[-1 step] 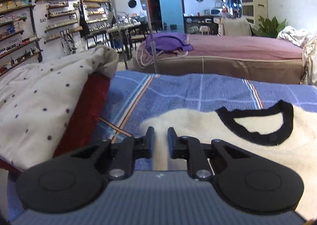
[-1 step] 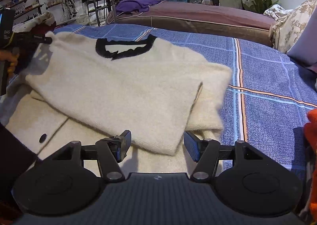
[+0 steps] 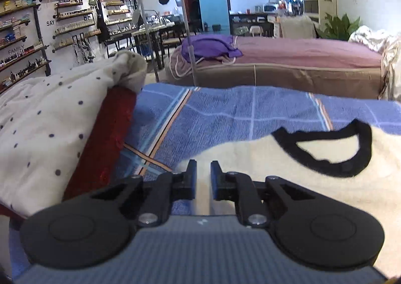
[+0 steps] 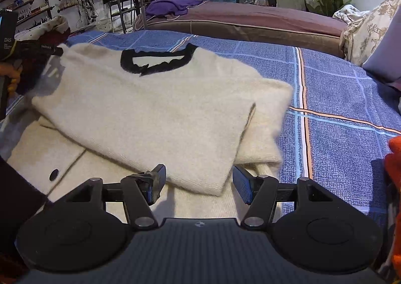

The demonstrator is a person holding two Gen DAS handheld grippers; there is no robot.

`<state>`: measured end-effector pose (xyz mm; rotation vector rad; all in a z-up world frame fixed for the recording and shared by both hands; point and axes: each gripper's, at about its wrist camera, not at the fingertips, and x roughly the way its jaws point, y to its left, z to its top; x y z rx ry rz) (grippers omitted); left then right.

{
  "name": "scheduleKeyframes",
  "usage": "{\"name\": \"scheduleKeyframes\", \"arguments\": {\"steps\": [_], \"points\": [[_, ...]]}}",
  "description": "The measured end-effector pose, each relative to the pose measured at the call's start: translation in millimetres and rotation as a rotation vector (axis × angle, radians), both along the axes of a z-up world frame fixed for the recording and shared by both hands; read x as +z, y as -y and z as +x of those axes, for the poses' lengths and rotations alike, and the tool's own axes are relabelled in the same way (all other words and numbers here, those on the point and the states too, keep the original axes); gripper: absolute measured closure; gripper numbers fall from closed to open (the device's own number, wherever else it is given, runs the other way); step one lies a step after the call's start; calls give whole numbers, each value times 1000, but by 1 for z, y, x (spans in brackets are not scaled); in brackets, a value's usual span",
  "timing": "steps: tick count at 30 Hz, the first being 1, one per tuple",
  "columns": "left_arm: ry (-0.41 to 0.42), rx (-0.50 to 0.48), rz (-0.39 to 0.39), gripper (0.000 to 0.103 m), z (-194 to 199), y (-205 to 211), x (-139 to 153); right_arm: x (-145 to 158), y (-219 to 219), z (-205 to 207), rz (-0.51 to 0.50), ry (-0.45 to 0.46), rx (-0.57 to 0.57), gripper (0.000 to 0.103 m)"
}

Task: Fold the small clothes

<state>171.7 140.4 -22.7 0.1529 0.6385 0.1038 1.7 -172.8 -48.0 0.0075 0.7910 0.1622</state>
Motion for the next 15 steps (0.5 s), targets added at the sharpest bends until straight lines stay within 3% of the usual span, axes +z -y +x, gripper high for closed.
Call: {"name": "scheduleKeyframes", "arguments": {"steps": [2, 5, 9, 13, 15], "points": [[-23, 59, 135, 91, 8, 0, -11, 0, -2, 1, 0, 4, 6, 6], [-61, 105, 239, 63, 6, -2, -19, 7, -6, 0, -8, 51, 23, 6], [-15, -44, 65, 55, -30, 9, -3, 8, -17, 4, -16, 86, 88, 6], [-119, -129, -70, 54, -51, 29, -11, 5, -36, 16, -62, 114, 162, 9], [-160, -137, -79, 53, -57, 35, -25, 4, -45, 23, -174, 154, 161, 11]]}}
